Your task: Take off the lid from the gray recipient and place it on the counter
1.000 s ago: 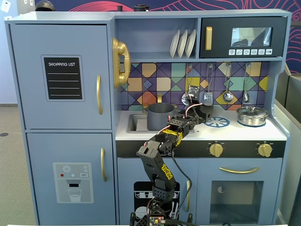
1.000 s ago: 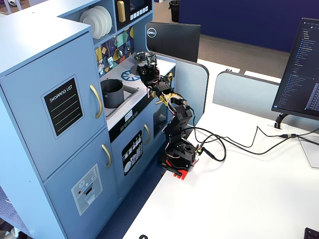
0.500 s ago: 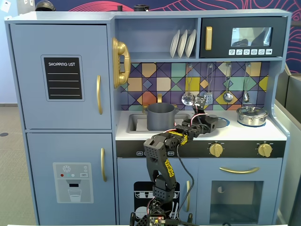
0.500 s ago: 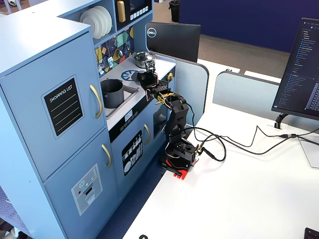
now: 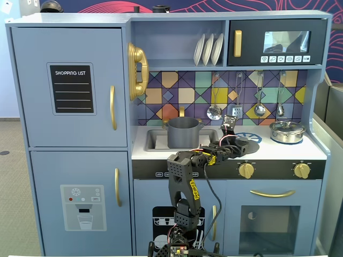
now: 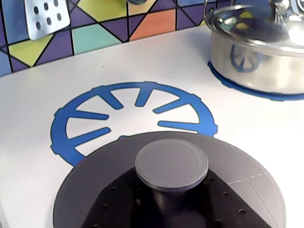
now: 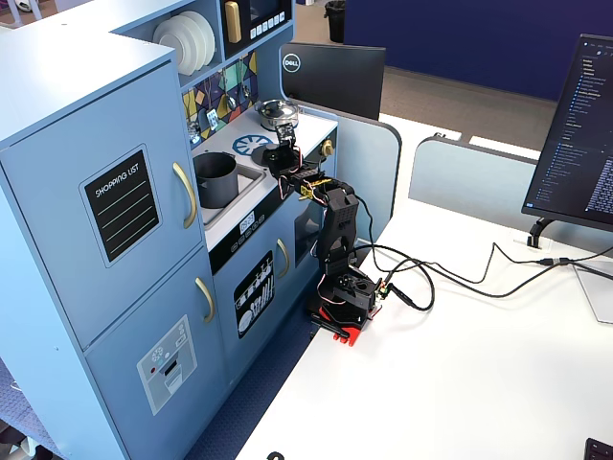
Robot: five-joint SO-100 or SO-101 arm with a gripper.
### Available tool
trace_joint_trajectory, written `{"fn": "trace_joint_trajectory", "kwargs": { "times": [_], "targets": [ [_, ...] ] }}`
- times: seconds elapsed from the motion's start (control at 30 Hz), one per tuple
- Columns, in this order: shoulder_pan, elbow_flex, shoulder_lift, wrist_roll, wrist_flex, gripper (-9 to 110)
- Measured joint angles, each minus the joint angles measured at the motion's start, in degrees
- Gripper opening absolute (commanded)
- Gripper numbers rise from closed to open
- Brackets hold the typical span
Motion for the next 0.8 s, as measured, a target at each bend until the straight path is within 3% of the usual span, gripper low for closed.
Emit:
{"fn": "trace_joint_trajectory", "kwargs": {
  "times": [0.1, 0.23, 0.8],
  "targets": [
    [0.09, 0.79, 0.09, 0.00, -1.14, 26],
    [0.44, 1.93, 0.35, 0.53, -2.72, 33],
    [3.25, 2.02, 1.58, 1.49, -3.08, 32]
  ]
}}
